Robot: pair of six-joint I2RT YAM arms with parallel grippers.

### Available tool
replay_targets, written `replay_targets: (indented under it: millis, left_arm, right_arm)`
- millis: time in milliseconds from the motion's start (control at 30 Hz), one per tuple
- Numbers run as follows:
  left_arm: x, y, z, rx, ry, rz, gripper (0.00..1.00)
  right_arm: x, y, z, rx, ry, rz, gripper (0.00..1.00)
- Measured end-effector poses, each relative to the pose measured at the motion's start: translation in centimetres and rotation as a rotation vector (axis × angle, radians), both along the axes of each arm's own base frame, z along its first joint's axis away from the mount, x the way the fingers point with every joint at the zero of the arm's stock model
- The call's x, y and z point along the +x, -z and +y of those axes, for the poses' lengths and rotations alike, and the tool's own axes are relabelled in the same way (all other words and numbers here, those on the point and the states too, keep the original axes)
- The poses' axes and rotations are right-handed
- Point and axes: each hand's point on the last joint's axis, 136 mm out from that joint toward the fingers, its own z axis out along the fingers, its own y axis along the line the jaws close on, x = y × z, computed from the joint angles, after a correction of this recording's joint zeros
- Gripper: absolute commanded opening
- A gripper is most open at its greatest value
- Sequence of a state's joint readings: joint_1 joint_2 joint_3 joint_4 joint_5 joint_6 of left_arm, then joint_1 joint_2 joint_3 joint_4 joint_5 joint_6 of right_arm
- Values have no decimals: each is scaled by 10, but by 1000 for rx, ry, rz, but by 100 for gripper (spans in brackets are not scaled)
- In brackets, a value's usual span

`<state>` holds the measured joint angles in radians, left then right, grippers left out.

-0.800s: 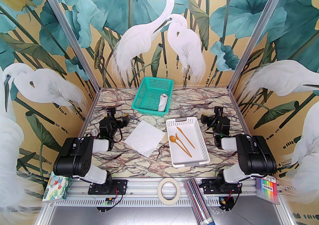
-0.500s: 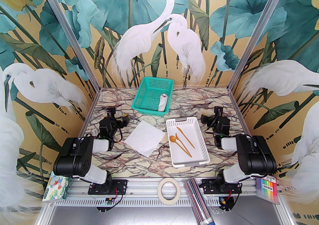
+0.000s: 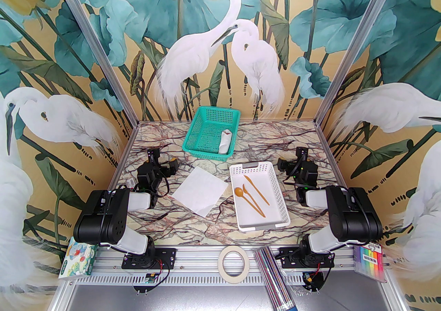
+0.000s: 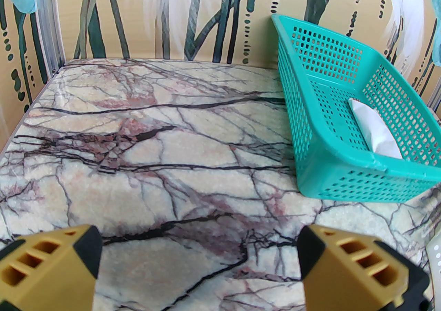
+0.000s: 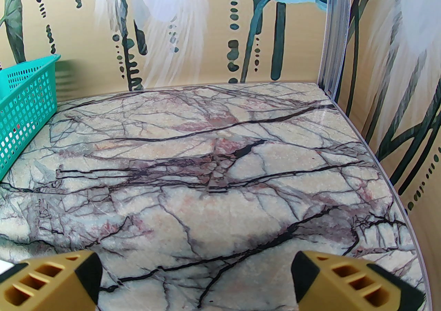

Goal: Place the utensils on the paper napkin and roll it up

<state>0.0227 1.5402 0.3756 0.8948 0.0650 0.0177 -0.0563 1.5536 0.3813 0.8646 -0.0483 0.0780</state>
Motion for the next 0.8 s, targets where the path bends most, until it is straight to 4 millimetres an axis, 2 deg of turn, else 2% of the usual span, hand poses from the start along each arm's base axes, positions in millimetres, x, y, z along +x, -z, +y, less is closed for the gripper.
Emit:
replay_targets:
  millis: [133, 233, 300, 433, 567, 700, 800]
  left_arm:
    - [-5, -6, 0, 1, -2, -41, 100]
    - [-19, -14, 1, 0, -10, -62, 99]
    - [-23, -34, 1, -2, -12, -100, 99]
    - [-23, -89, 1, -39, -15, -190, 99]
    - [-14, -127, -5, -130, 3, -180, 100]
    - [3, -144, -15, -229, 42, -81, 99]
    - [19, -138, -23, -290, 68, 36, 99]
  right_arm:
    - [-3, -2, -5, -4, 30, 17, 99]
    - [-3, -24, -8, -7, 49, 14, 99]
    - [-1, -48, -10, -5, 58, -2, 99]
    - [-1, -99, -11, 17, 66, -24, 99]
    - [-8, -130, -8, 57, 63, 34, 99]
    - [-20, -140, 1, 113, 36, 137, 99]
    - [-32, -132, 10, 158, 5, 233, 99]
